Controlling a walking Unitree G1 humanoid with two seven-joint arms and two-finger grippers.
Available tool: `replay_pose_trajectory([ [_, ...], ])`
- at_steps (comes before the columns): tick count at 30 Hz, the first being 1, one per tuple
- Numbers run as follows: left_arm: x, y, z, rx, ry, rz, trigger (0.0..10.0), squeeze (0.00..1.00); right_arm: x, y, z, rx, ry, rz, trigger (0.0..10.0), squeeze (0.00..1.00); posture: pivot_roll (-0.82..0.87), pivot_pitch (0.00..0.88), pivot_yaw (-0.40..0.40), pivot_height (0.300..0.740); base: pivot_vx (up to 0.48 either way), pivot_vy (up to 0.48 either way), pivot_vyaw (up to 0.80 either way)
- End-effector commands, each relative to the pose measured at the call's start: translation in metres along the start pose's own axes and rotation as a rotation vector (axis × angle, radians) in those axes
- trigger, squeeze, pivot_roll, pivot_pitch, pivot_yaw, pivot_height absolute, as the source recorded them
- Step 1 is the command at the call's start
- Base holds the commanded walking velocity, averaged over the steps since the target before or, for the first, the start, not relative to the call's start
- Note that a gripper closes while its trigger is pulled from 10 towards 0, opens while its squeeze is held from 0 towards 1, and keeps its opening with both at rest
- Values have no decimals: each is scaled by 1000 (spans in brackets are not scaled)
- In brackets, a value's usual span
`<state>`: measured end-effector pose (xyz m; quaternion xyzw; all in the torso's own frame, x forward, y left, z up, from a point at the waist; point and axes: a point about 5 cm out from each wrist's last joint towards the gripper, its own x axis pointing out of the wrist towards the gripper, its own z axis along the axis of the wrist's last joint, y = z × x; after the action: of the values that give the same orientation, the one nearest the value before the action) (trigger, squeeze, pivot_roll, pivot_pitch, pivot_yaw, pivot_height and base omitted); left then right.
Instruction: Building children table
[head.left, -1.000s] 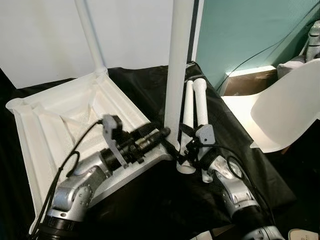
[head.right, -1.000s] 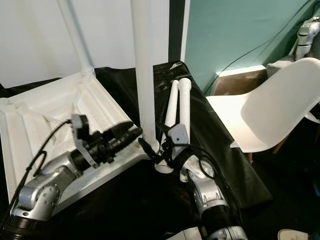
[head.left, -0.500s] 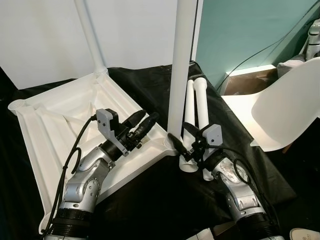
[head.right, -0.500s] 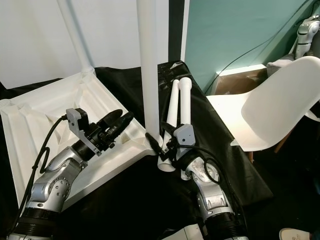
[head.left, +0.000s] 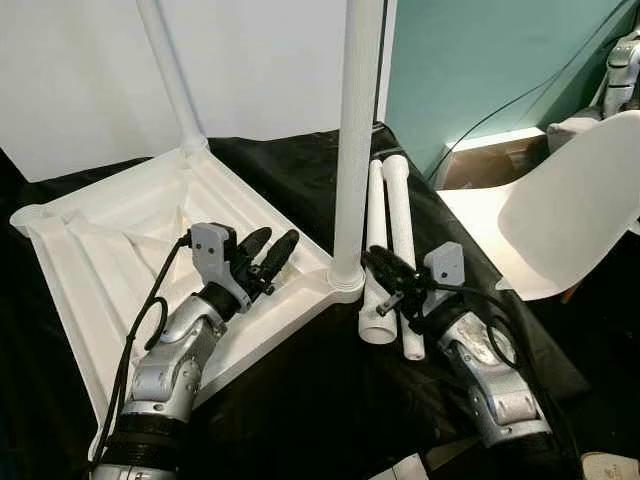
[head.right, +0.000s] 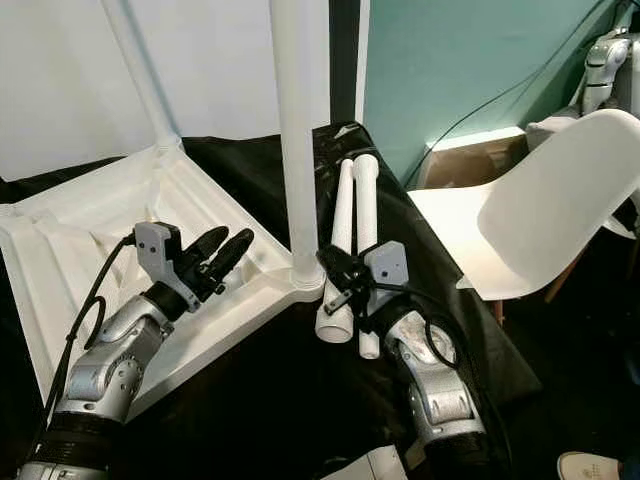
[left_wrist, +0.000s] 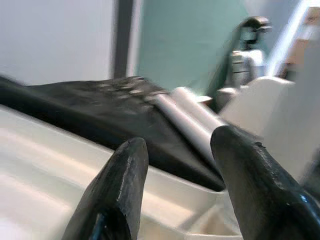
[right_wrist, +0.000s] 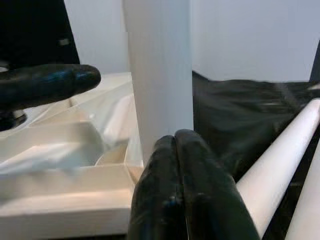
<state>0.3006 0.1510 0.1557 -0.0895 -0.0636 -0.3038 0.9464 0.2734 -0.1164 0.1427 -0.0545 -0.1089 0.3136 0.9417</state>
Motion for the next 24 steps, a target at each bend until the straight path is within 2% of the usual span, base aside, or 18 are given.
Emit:
replay_pose_trajectory([
  [1,-2,11,2,44,-8,83,10000,0,-4,3,3,29,13,77,0,0,-37,0,49,740,0,0,0],
  [5,-1,16,1,86,17,120,10000,0,-6,7,3,46,44,152,0,0,-34,0,44,740,0,0,0],
  [7,-7,28,-11,188,189,151,10000,0,-12,13,-3,78,94,246,0,0,-28,0,39,740,0,0,0],
  [8,-7,28,-11,188,189,151,10000,0,-12,13,-3,78,94,246,0,0,-28,0,39,740,0,0,0],
  [9,-12,33,-18,230,270,161,10000,0,-13,14,-4,85,112,270,0,0,-28,0,38,740,0,0,0],
  [10,-12,33,-18,230,270,161,10000,0,-13,14,-4,85,112,270,0,0,-28,0,38,740,0,0,0],
  [11,-18,39,-25,262,351,166,10000,0,-12,14,-5,81,123,297,0,0,-25,0,37,740,0,0,0],
  [13,-18,39,-25,262,351,166,10000,0,-12,14,-5,81,123,297,0,0,-25,0,37,740,0,0,0],
  [14,-24,42,-30,285,404,164,10000,0,-11,14,-6,74,132,315,0,0,-25,0,37,740,0,0,0],
  [15,-29,45,-33,297,451,152,10000,0,-9,13,-7,64,148,335,1608,0,-18,0,33,740,0,0,0],
  [16,-29,45,-33,297,451,152,10000,0,-9,13,-7,64,148,335,1608,0,-18,0,33,740,0,0,0],
  [17,-34,46,-34,307,489,130,10000,0,-7,13,-9,53,164,348,4431,0,-10,0,30,740,0,0,0],
  [18,-39,48,-33,328,531,102,10000,0,-4,13,-10,48,179,354,10000,0,-3,0,25,740,0,0,0],
  [20,-39,48,-33,328,531,102,10000,0,-4,13,-10,48,179,354,10000,0,-3,0,25,740,0,0,0],
  [24,-49,51,-33,367,595,58,10000,0,4,15,-11,48,192,357,10000,0,5,0,22,740,0,0,0],
])
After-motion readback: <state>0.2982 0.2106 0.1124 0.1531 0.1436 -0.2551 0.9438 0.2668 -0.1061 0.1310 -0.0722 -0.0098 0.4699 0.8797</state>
